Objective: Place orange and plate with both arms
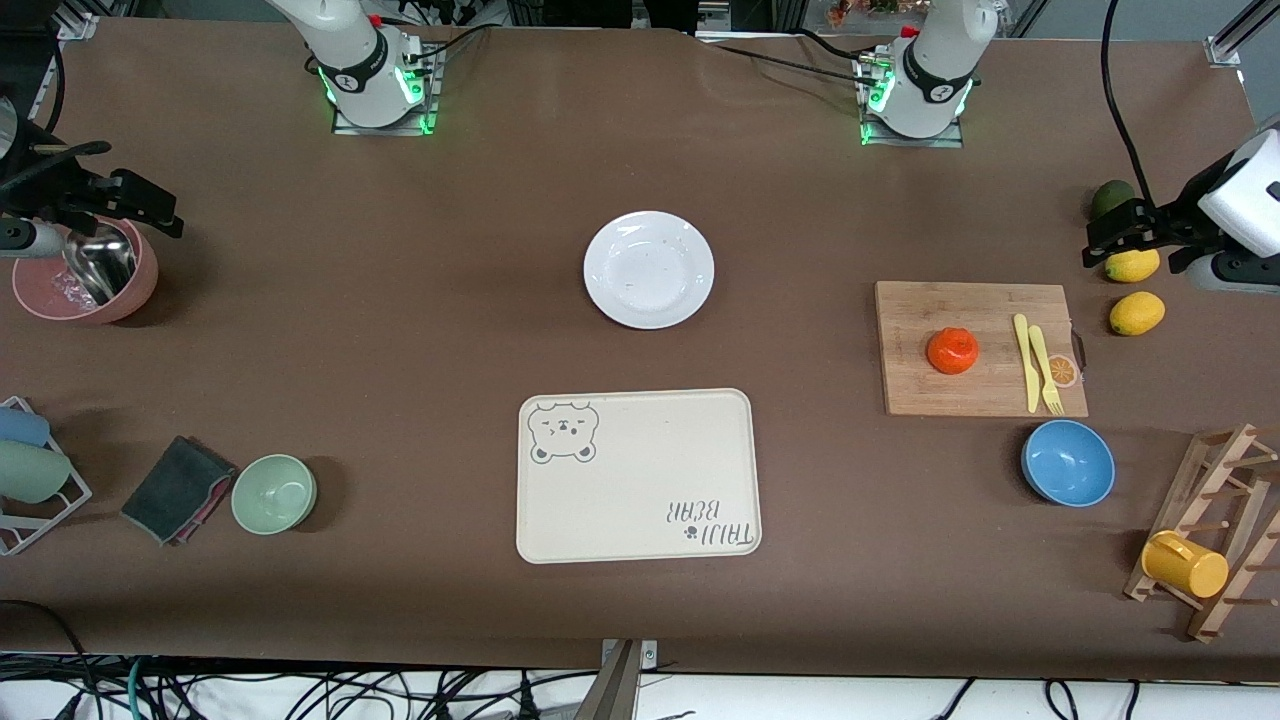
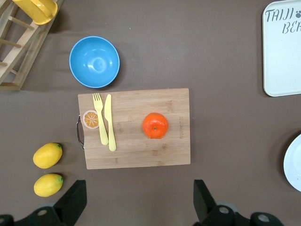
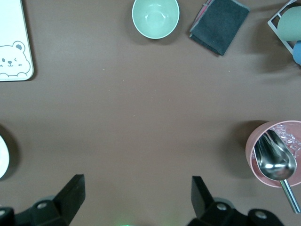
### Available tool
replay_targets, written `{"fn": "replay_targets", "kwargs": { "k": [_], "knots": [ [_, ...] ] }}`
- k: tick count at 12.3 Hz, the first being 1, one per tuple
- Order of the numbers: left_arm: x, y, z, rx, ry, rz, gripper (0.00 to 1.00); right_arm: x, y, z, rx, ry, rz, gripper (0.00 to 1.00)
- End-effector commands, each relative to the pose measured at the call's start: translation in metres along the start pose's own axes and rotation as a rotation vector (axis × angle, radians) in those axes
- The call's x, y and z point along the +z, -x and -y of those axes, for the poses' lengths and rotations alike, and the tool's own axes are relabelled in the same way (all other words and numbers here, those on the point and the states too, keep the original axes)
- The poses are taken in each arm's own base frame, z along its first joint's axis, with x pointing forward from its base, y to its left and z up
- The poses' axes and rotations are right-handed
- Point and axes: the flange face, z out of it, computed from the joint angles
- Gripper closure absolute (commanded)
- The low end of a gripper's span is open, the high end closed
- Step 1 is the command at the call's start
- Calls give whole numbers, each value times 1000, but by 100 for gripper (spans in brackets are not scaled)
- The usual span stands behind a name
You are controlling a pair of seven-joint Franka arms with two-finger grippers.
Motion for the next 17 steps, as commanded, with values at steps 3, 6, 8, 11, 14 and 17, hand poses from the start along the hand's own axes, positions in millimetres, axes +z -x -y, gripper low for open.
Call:
{"fn": "replay_targets", "kwargs": {
  "k": [3,6,8,11,14,17],
  "knots": [
    [-16,-2,2,30,26,-11,0,-4,4,0,8,-3,-8,0],
    [-15,-3,0,36,27,-11,0,-5,4,2,2,-4,-11,0],
    [-17,-3,3,32,29,-20,0,-4,5,2,2,-4,-8,0],
    [-16,-4,0,35,43,-19,0,-4,5,2,3,-6,-10,0],
    [-16,-4,0,35,43,-20,0,-4,5,2,2,-4,-8,0],
    [-15,-4,0,35,43,-19,0,-4,5,2,2,-4,-7,0]
  ]
}}
